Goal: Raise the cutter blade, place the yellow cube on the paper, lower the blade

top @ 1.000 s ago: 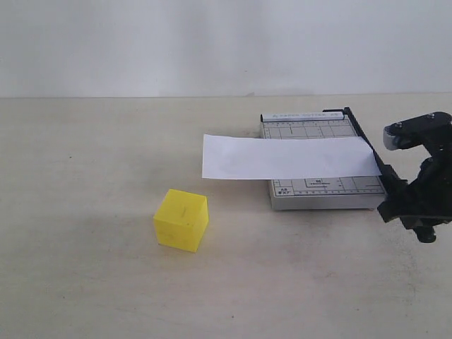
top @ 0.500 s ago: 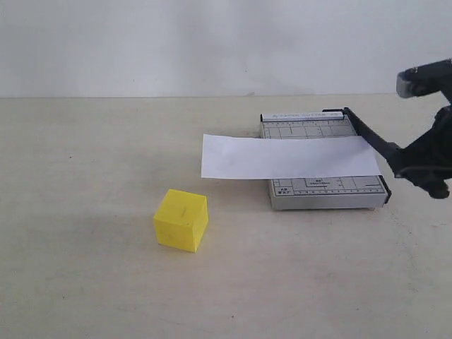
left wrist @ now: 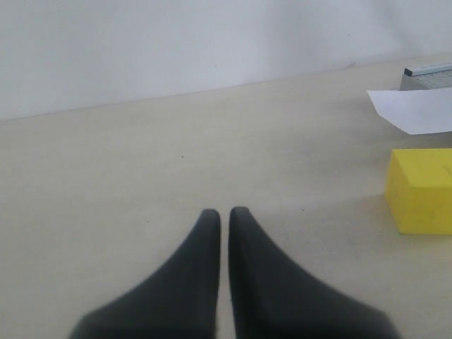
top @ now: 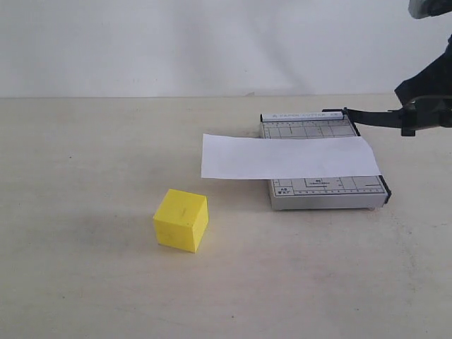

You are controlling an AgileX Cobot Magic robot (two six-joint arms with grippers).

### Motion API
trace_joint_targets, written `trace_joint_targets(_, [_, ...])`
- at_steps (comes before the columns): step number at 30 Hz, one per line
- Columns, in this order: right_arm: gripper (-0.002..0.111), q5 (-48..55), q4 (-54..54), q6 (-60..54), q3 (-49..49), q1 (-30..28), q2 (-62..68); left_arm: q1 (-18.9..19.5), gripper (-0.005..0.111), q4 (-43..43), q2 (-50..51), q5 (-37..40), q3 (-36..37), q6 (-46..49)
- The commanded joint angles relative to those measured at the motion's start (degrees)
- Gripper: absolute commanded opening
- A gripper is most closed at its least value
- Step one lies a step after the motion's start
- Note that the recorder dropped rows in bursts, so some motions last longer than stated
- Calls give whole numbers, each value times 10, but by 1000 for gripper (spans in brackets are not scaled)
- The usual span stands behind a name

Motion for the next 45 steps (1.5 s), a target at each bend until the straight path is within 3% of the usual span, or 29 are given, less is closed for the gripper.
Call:
trace_joint_targets(1, [5, -29, 29, -22, -13, 5, -7, 1, 4, 1, -2, -5, -1, 0])
trace_joint_targets(3, [27, -19, 33, -32, -13, 5, -7, 1, 4, 1, -2, -5, -1, 0])
trace_joint_targets(4, [50, -17, 35, -32, -13, 5, -7, 1, 4, 1, -2, -5, -1, 0])
trace_joint_targets(6, [67, -17, 35, -31, -13, 5, -7, 1, 4, 1, -2, -5, -1, 0])
trace_joint_targets(7, [67, -17, 35, -30, -13, 5, -7, 1, 4, 1, -2, -5, -1, 0])
trace_joint_targets(13, [52, -47, 45, -27, -11, 5, -27, 1, 4, 1, -2, -5, -1, 0])
trace_joint_targets(19, [52, -92, 99, -48, 4, 5, -123, 1, 4, 1, -2, -5, -1, 0])
trace_joint_targets(24, [51, -145, 169, -101, 104, 5, -265, 1, 4, 1, -2, -5, -1, 0])
trace_joint_targets(27, [38, -168, 201, -108, 192, 5, -350, 1, 4, 1, -2, -5, -1, 0])
trace_joint_targets(31, [2, -185, 218, -93, 322, 5, -458, 1, 4, 1, -2, -5, -1, 0])
trace_joint_targets(32, [0, -185, 222, -83, 354, 5, -481, 1, 4, 1, -2, -5, -1, 0])
trace_joint_targets(38, [0, -235, 225, -58, 500, 5, -558, 1, 4, 1, -2, -5, -1, 0])
trace_joint_targets(45, [0, -295, 226, -35, 535, 5, -565, 1, 4, 1, -2, -5, -1, 0])
